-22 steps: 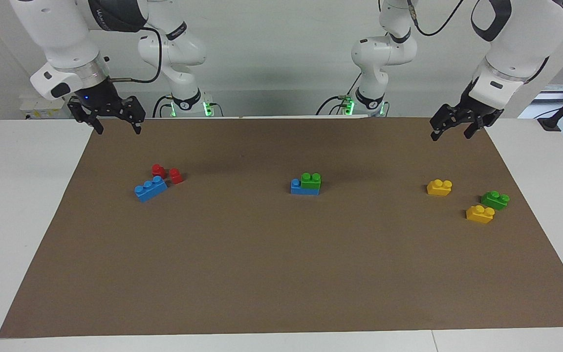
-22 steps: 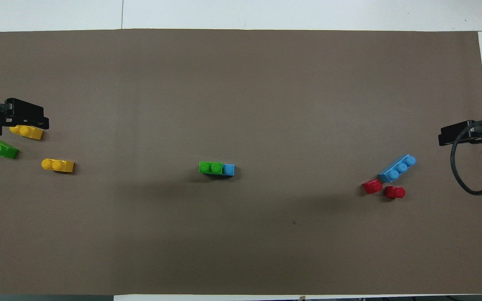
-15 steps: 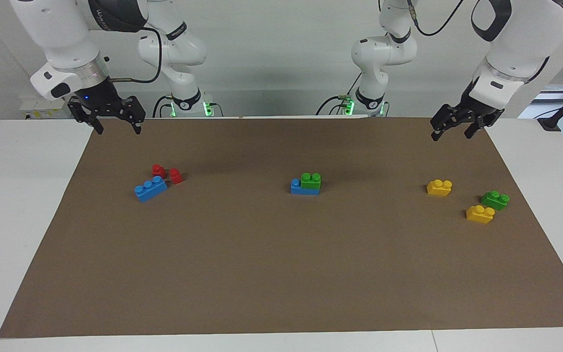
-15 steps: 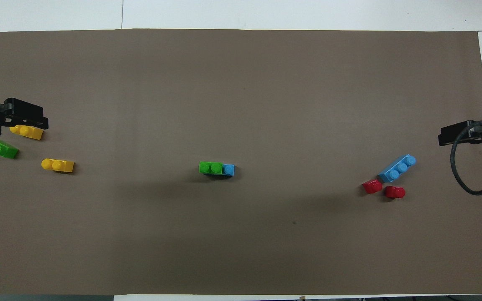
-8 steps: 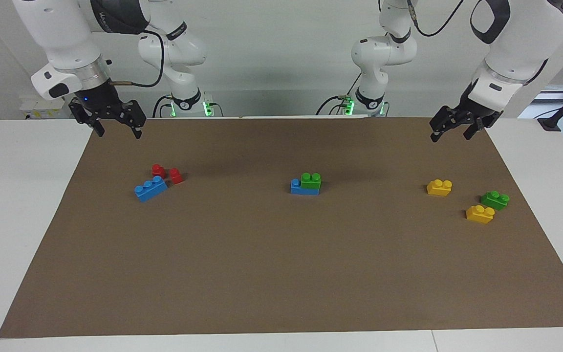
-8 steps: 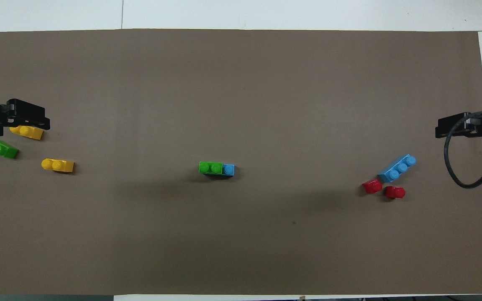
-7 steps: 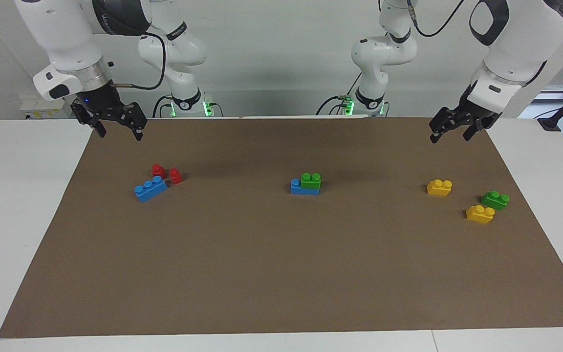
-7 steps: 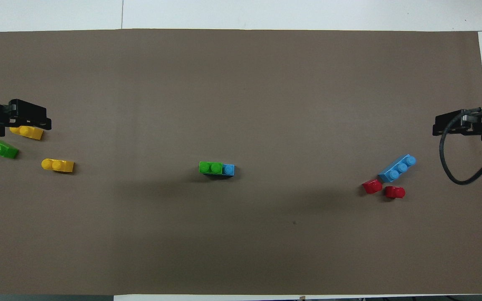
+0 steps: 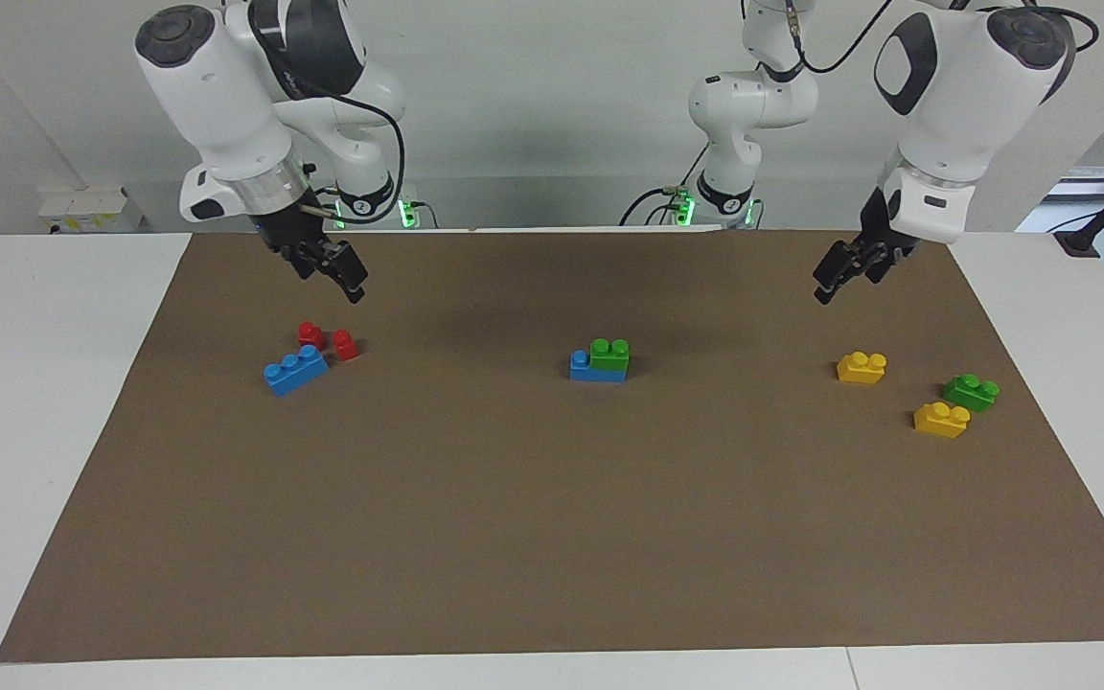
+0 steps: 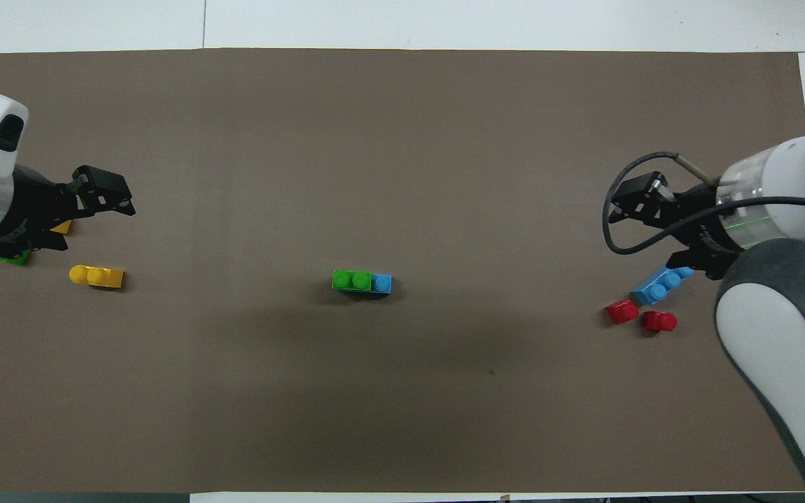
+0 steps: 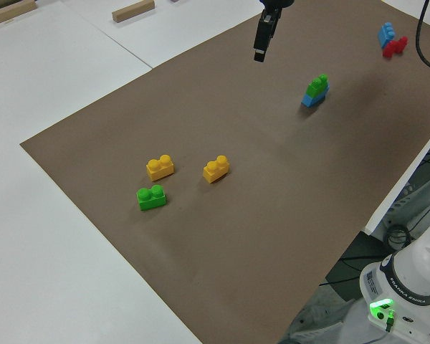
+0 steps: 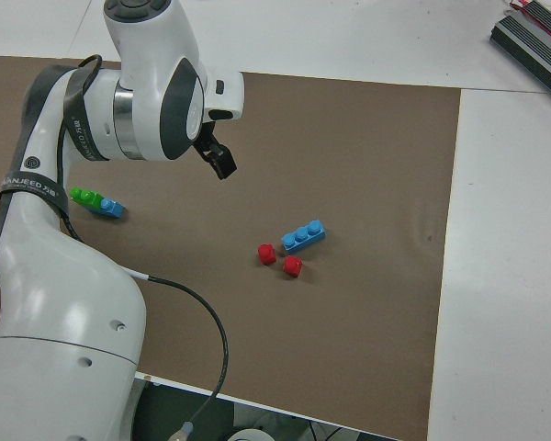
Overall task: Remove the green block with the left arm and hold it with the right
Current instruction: 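Move the left gripper while the right gripper moves toward the joined brick, then lower the left gripper onto green while the right gripper lowers onto blue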
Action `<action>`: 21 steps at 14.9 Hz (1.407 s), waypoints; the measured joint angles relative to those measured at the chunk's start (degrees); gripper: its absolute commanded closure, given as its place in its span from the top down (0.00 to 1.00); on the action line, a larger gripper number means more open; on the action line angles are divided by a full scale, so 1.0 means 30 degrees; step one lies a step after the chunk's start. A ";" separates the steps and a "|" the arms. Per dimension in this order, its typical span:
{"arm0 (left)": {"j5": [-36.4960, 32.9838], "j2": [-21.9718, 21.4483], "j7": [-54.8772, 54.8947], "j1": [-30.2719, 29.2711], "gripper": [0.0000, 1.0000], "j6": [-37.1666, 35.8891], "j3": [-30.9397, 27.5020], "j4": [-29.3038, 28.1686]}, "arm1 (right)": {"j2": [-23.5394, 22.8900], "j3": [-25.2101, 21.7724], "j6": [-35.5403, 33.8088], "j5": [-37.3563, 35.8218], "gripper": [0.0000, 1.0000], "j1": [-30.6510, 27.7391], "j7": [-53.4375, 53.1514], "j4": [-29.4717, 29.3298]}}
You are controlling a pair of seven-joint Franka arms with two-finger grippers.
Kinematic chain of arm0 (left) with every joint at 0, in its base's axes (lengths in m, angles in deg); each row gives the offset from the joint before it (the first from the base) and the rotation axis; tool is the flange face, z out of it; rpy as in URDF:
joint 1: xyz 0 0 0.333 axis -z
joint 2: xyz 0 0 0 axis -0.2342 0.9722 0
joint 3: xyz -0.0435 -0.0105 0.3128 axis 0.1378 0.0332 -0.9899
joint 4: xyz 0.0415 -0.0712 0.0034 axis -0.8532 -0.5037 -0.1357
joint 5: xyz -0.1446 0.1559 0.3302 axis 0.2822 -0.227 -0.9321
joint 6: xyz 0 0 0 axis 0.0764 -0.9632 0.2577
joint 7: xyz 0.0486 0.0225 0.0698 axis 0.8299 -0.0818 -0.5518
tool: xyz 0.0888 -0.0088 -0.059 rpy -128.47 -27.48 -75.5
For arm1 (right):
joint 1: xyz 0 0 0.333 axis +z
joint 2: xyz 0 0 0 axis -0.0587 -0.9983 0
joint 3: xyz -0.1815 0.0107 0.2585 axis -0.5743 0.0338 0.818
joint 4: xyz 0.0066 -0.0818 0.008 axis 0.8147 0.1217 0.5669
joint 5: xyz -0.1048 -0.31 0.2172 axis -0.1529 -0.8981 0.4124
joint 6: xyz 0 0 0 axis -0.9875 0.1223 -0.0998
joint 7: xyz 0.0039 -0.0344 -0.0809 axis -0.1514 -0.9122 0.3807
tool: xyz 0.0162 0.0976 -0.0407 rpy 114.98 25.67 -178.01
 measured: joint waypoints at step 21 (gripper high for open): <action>0.0000 0.1316 -2.7394 0.7267 1.00 0.5797 0.0118 -0.4282 | -0.3939 0.0047 1.4916 1.0048 1.00 0.8081 -1.3264 0.6677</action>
